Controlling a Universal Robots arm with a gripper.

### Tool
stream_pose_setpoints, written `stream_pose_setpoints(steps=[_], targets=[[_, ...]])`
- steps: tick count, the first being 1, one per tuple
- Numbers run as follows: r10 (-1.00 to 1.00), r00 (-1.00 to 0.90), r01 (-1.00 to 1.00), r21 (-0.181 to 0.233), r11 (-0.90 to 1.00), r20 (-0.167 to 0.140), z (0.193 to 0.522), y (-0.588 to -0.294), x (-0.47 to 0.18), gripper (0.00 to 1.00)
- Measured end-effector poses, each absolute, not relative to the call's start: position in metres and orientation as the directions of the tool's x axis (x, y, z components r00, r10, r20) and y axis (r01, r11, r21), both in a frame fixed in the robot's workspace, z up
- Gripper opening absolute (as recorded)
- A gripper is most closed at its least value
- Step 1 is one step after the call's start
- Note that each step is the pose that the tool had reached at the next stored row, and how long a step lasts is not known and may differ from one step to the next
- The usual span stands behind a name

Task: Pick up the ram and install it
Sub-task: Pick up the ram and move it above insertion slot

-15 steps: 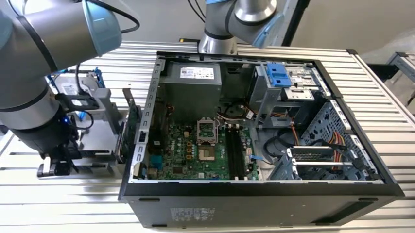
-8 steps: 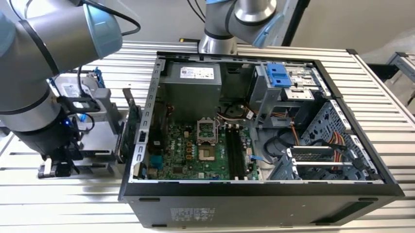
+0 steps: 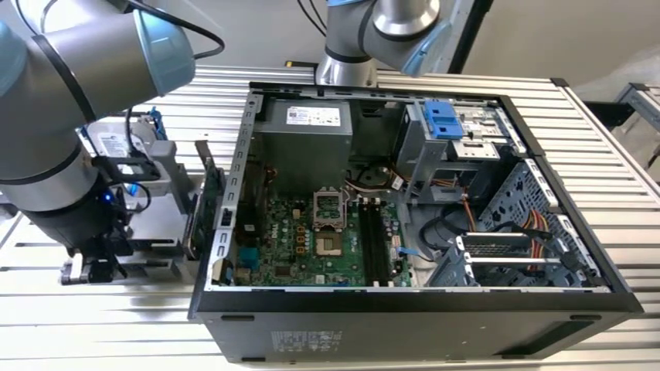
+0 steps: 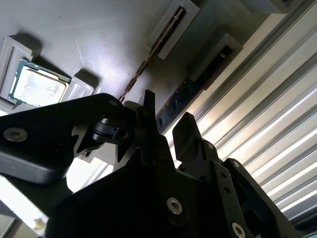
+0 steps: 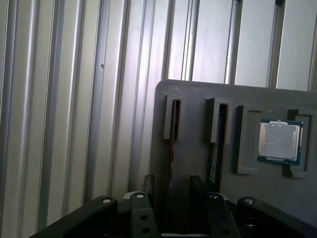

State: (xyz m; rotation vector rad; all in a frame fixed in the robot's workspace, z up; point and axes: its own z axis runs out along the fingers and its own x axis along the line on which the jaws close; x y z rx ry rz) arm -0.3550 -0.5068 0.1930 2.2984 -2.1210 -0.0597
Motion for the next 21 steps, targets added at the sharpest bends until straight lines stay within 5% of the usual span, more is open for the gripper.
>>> stream_pose_setpoints(steps=[10, 11, 21], targets=[[-0.997, 0.078, -0.996, 0.036, -0.079, -0.019, 0.1926, -0.5068, -0.355, 1.0], [-0.997, 0.078, -0.996, 0.036, -0.079, -0.019, 0.1926, -0.5068, -0.355, 0.0], [-0.997, 0.078, -0.996, 0.036, -0.079, -0.019, 0.1926, -0.5068, -0.3551, 0.0]])
